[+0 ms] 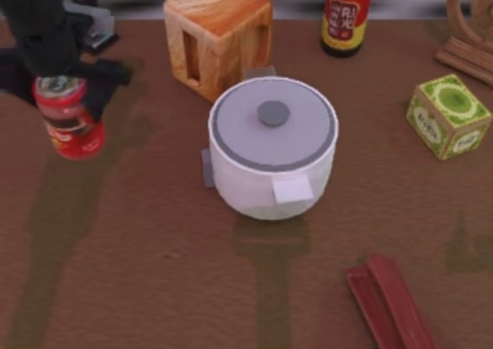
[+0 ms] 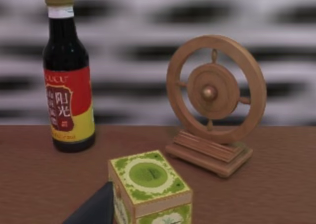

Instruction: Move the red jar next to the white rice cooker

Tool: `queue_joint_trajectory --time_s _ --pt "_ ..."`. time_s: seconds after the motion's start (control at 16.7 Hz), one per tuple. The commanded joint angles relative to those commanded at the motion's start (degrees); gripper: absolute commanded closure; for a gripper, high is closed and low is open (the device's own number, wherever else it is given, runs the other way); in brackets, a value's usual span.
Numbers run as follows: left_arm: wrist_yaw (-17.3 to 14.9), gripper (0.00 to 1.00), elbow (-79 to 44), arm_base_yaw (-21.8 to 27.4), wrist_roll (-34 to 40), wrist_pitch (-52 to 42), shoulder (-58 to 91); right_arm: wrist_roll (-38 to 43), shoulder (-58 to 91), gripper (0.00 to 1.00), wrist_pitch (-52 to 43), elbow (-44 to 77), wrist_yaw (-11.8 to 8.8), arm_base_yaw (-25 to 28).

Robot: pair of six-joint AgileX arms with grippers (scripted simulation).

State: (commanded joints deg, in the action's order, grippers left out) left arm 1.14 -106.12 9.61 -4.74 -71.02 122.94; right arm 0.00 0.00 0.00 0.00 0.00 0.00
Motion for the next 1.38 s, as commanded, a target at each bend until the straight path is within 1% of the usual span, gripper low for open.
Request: queue_joint_trajectory --time_s 0.12,0.24,0.42,0.78,1.2,1.38 --pt "0.1 1.0 0.4 2.7 8.8 0.9 0.8 0.0 0.0 0.0 0.0 0.0 0.0 0.0" --pt "0.1 1.0 0.7 4.9 15.4 1.8 1.4 0.0 0.0 0.0 0.0 0.0 0.0 0.0" --pt "0.2 1.0 0.9 7.1 20.7 2.7 1.8 0.0 0.0 0.0 0.0 0.0 0.0 0.0" --pt "0.2 1.0 1.0 7.1 21.1 2.9 1.6 0.0 0.0 0.0 0.0 0.0 0.0 0.0" --pt "0.2 1.0 7.8 7.1 21.1 12.0 4.1 0.0 0.0 0.0 0.0 0.0 0.0 0.0" --pt "0.2 1.0 8.5 7.2 21.0 12.9 4.4 0.0 0.0 0.0 0.0 0.0 0.0 0.0"
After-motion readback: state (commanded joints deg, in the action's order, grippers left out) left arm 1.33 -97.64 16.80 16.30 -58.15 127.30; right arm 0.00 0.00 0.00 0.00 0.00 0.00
